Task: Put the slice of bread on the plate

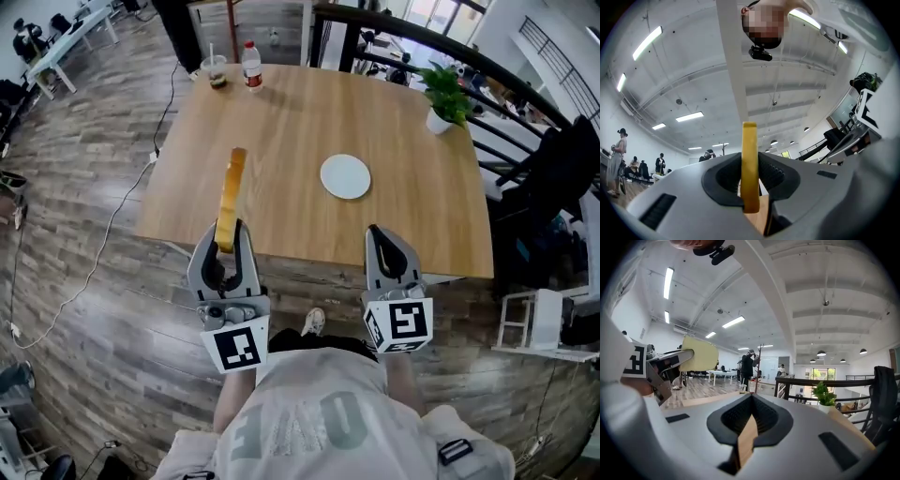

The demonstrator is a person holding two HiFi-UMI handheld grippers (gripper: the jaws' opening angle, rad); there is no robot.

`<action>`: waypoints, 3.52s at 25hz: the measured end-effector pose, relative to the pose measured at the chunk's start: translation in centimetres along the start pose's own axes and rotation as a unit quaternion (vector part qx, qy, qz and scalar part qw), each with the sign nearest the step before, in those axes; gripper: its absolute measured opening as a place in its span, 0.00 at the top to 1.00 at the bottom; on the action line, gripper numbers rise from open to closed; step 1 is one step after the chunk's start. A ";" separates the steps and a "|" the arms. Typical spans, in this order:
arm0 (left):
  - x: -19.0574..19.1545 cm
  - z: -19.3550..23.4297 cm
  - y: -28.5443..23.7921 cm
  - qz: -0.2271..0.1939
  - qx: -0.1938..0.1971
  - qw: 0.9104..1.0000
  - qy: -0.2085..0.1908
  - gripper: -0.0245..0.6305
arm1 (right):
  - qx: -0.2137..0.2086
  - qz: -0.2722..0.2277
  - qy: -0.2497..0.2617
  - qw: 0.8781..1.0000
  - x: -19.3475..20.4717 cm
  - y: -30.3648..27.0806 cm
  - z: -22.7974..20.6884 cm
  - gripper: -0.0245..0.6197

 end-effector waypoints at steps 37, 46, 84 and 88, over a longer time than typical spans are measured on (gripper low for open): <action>4.8 -13.4 -20.3 0.009 0.199 0.974 -0.109 0.84 | 0.063 0.007 -0.033 0.997 -1.9 -7.5 -13.0 0.94; 10.6 -19.1 -22.6 0.065 0.313 0.931 -0.178 0.84 | 0.123 0.019 -0.061 0.990 -1.2 -6.7 -14.9 0.94; 22.4 -28.4 -21.2 0.084 0.558 0.737 -0.370 0.81 | 0.114 0.061 -0.114 0.985 1.0 -9.8 -14.6 0.94; 22.1 -28.3 -21.6 0.103 0.583 0.734 -0.332 0.78 | 0.079 0.051 -0.132 0.987 1.1 -10.3 -14.8 0.93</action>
Point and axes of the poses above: the fingertips, and each gripper's own axes: y backward along the fingers, z to its left, x out of its underside, the point moved 9 cm from there along y, backward along the fingers, and after that the axes turned 15 degrees about -y, right-handed, at the moved point
